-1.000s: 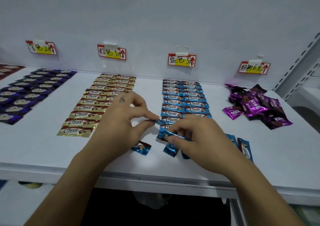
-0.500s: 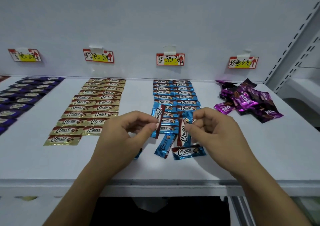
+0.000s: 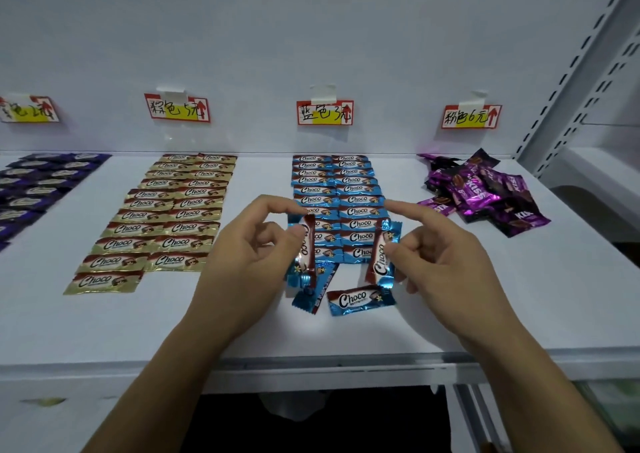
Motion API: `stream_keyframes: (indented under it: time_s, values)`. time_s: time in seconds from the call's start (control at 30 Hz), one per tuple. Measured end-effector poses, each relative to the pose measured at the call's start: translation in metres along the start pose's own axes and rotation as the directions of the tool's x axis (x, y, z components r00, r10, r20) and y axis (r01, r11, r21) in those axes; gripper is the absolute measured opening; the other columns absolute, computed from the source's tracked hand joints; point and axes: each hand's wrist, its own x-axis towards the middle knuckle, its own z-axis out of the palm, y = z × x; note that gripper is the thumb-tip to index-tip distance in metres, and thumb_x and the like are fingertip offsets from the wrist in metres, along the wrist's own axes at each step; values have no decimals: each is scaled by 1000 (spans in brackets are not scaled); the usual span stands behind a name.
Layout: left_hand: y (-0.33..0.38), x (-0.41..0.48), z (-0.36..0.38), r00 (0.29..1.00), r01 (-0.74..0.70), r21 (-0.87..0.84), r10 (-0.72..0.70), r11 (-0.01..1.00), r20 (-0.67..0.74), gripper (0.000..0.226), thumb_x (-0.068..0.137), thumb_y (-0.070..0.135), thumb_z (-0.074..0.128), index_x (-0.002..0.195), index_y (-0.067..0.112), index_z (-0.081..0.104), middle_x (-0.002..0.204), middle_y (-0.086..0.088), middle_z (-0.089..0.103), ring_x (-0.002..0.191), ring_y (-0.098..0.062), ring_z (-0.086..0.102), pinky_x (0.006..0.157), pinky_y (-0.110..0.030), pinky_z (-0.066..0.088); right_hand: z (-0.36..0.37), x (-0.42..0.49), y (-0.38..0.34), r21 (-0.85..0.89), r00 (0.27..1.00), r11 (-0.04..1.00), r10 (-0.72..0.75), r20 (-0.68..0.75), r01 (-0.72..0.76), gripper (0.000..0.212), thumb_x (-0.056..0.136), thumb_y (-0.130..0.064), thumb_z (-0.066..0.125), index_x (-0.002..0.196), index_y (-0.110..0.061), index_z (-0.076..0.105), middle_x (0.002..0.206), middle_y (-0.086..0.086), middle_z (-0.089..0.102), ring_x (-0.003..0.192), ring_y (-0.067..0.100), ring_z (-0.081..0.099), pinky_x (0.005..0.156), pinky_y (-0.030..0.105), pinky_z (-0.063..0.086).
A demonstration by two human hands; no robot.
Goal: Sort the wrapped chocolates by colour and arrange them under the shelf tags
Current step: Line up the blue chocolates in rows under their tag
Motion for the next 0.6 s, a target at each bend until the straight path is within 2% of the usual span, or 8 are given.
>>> stream_keyframes:
  time_s: [0.07, 0.13, 0.23, 0.33, 0.43, 0.53, 0.6]
  values:
    - [-1, 0, 1, 1000, 8, 5, -8, 1000, -10, 3, 91, 20, 54, 94, 21, 55, 76, 0, 72, 86, 2, 67, 47, -17, 50, -1, -1, 2, 3, 1000, 1000, 1, 12, -1, 36, 91, -9, 60, 118, -32, 59, 73, 11, 60, 61, 1, 60, 49, 11, 44]
    - [-4, -1, 3, 1000, 4, 77, -4, 997, 5, 4, 89, 24, 56, 89, 20, 54, 80, 7, 72, 89, 6, 64, 46, -13, 47, 0, -2, 6, 8, 1000, 1000, 18, 15, -18, 31, 91, -9, 60, 116, -27, 61, 67, 0, 61, 60, 0, 61, 49, 12, 45]
    - [-10, -6, 4, 990, -143, 335, 141, 931, 31, 18, 79, 38, 55, 88, 22, 58, 91, 14, 66, 100, 5, 56, 51, -8, 45, 1, -2, 9, 17, 1000, 1000, 20, 3, -20, 21, 90, -7, 62, 106, -20, 62, 63, -4, 65, 59, 3, 63, 51, 15, 44]
    - [-12, -11, 3, 975, -199, 485, 222, 851, 9, 10, 83, 32, 61, 88, 24, 56, 86, 21, 61, 93, 5, 57, 51, -5, 42, 0, -2, 10, 44, 999, 998, 37, -32, -36, 13, 88, -8, 64, 98, -15, 58, 66, 1, 68, 56, 6, 63, 50, 18, 44]
    - [-14, -16, 8, 977, -178, 609, 214, 773, 14, 12, 87, 29, 62, 91, 27, 50, 88, 21, 58, 71, 7, 56, 52, -4, 44, -1, -3, 10, 9, 999, 999, 32, -35, -32, 13, 88, -11, 65, 91, -11, 53, 75, 0, 71, 59, 8, 65, 50, 17, 45]
    - [-13, -20, 11, 987, -138, 626, 161, 767, 20, 14, 90, 33, 56, 91, 32, 43, 99, 12, 66, 67, 10, 52, 48, -7, 46, 0, -4, 8, -46, 1000, 999, 11, -16, -11, 12, 88, -15, 65, 95, -18, 57, 78, -5, 72, 65, 7, 66, 51, 16, 45]
    - [-9, -22, 12, 992, -125, 612, 114, 780, 58, 13, 92, 36, 52, 89, 32, 40, 94, 15, 64, 72, 6, 57, 47, -11, 48, 1, -5, 6, -37, 1000, 999, -3, -15, 2, 21, 89, -14, 65, 105, -26, 59, 79, -5, 73, 67, 7, 68, 51, 14, 46]
